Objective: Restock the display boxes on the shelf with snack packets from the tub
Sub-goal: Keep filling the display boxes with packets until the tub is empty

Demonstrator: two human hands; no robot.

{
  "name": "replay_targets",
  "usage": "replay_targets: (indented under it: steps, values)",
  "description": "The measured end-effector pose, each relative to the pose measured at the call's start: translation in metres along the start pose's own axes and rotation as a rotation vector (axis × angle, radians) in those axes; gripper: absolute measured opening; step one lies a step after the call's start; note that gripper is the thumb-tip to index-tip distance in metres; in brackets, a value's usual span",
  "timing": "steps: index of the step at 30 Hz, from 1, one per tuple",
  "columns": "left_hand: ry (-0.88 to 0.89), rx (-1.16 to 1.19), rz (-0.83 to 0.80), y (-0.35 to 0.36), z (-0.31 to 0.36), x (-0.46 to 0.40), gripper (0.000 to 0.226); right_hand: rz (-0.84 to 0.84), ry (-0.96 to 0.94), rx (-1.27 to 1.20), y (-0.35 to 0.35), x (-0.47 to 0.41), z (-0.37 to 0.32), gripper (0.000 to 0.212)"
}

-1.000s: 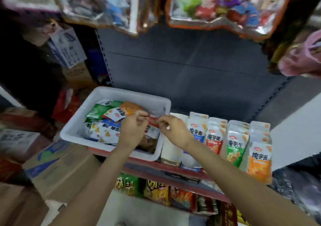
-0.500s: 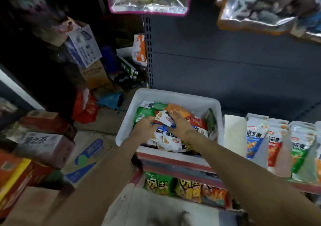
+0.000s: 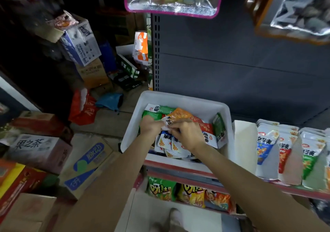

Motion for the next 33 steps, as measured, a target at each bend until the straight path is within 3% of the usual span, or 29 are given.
replay_targets:
  steps: [3,6,8,11,13,17,20,23,28,33]
  values:
    - [0.055,0.014,-0.002,-0.008,-0.003,0.004,0.019,-0.087,-0.001,-0.205,-0.002,0.002,0.008,0.037]
    - [0.271,-0.056,-0.038,-0.017,0.005,0.019,0.031,0.028,0.018,-0.423,-0.017,0.003,0.018,0.046]
    - [0.412,-0.066,-0.134,-0.020,0.013,0.031,0.031,-0.001,0.067,-0.488,-0.026,0.005,0.023,0.050]
    - [0.535,-0.052,-0.220,-0.013,0.022,0.043,0.022,-0.030,0.106,-0.580,-0.038,0.014,0.025,0.035]
    - [0.530,0.041,-0.191,-0.002,0.030,0.052,0.017,0.037,0.144,-0.709,-0.047,0.022,0.030,0.015]
    - [0.413,0.272,-0.184,0.029,0.043,0.068,0.022,0.160,0.203,-0.905,-0.067,0.046,0.051,0.017]
    - [0.441,0.196,-0.298,0.065,0.053,0.081,0.014,0.233,0.261,-0.965,-0.084,0.070,0.073,0.019]
    - [0.503,0.122,-0.312,0.107,0.067,0.101,0.015,0.262,0.280,-0.942,-0.105,0.100,0.105,0.024]
    - [0.574,0.064,-0.287,0.189,0.087,0.141,0.013,0.247,0.215,-0.941,-0.146,0.156,0.170,0.057]
    - [0.583,-0.004,-0.474,0.270,0.104,0.185,0.036,0.288,0.291,-0.910,-0.174,0.204,0.240,0.035]
Point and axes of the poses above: each hand's wrist, its own x-axis away from the middle knuckle, its own y-axis out of the palm, z = x × y, the point moved 1 cm from there along -x, towards the middle knuckle, and after that the axes turned 2 degrees about -z, right-handed, at the moved point
